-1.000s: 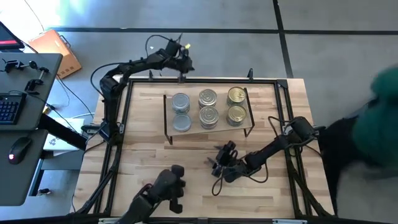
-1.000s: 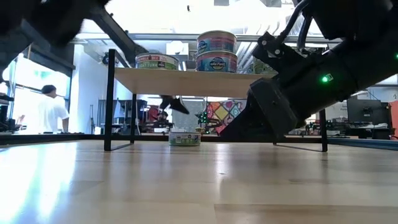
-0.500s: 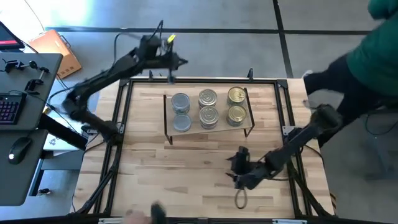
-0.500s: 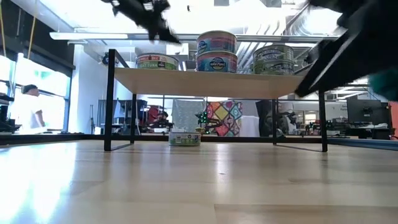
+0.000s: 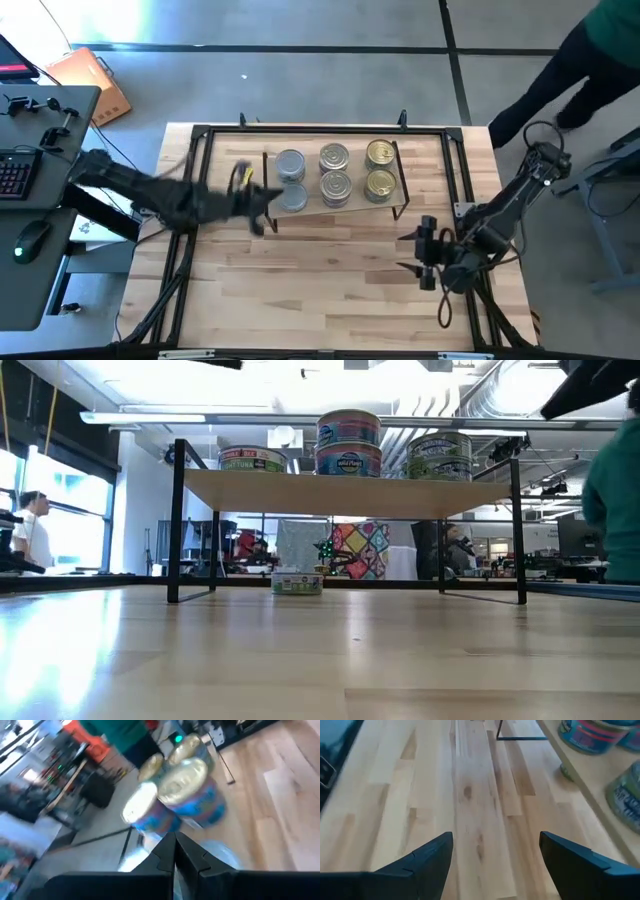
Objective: Stack canned seafood by type on shelf
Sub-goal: Adjust the shelf
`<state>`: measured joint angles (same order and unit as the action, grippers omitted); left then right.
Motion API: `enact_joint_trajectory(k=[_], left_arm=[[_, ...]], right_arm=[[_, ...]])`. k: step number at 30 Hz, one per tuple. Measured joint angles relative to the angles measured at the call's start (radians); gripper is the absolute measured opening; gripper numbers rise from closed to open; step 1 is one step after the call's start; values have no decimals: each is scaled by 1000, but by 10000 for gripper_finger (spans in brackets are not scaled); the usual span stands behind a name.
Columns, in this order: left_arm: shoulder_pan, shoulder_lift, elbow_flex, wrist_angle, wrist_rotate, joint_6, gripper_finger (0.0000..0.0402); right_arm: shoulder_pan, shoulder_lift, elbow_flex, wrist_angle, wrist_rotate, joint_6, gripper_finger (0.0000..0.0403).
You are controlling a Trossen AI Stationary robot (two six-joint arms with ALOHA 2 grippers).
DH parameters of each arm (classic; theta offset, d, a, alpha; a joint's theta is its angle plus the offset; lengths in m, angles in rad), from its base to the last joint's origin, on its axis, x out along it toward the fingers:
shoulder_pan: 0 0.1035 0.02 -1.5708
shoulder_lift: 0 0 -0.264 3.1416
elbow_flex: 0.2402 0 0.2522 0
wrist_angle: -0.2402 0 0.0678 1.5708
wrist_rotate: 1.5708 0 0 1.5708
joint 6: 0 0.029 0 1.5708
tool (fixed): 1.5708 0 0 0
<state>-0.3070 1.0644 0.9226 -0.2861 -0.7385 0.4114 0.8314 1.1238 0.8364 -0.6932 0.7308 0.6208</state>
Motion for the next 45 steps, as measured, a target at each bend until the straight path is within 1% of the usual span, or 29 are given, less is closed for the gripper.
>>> enact_joint_trajectory(k=[2,4,5,8,11,13,15,18,20,22,24,26,28,30,33,35,38,40,41,45], left_arm=[[-142,5,-39,-18,-146,-114,0],[-280,15,-58,-33,-221,-230,0],[-344,19,-63,-50,-237,-296,0],[-503,39,-65,-66,-238,-519,0],[-605,81,-91,-86,-237,-721,0],[-633,119,-106,-117,-238,-854,0],[-638,156,-130,-143,-241,-993,0],[-618,214,-178,-188,-246,-1197,0],[-593,242,-209,-201,-265,-1347,2],[-578,266,-239,-198,-265,-1429,13],[-574,283,-262,-199,-269,-1459,32],[-576,285,-281,-182,-302,-1484,59],[-579,286,-295,-181,-311,-1499,91],[-588,286,-297,-178,-317,-1487,126],[-600,286,-296,-169,-381,-1431,174],[-596,286,-296,-154,-440,-1416,198],[-581,286,-295,-128,-508,-1412,217],[-565,286,-295,-115,-537,-1404,220],[-557,286,-295,-108,-548,-1403,220],[-517,286,-294,-104,-582,-1403,215]], right_arm=[[8,-1,0,4,-2,46,291],[17,9,0,8,-8,84,291],[19,18,0,9,-10,103,291],[16,41,0,9,-33,184,291],[-2,64,0,5,-117,253,291],[-10,76,0,-17,-161,278,291],[-13,96,0,-50,-164,307,291],[-13,136,0,-99,-151,365,291],[-13,171,0,-111,-173,372,291],[-14,207,0,-120,-167,361,291],[-13,234,-4,-146,-132,347,289],[-10,233,-32,-168,-158,387,279],[1,204,-89,-182,-175,471,261],[25,160,-155,-131,-151,509,242],[44,97,-240,-82,-35,545,217],[46,65,-266,-63,50,550,207],[46,35,-266,-71,191,523,201],[41,11,-237,-108,259,493,200],[36,-2,-217,-137,274,489,200],[4,-47,-138,-273,268,539,200]])
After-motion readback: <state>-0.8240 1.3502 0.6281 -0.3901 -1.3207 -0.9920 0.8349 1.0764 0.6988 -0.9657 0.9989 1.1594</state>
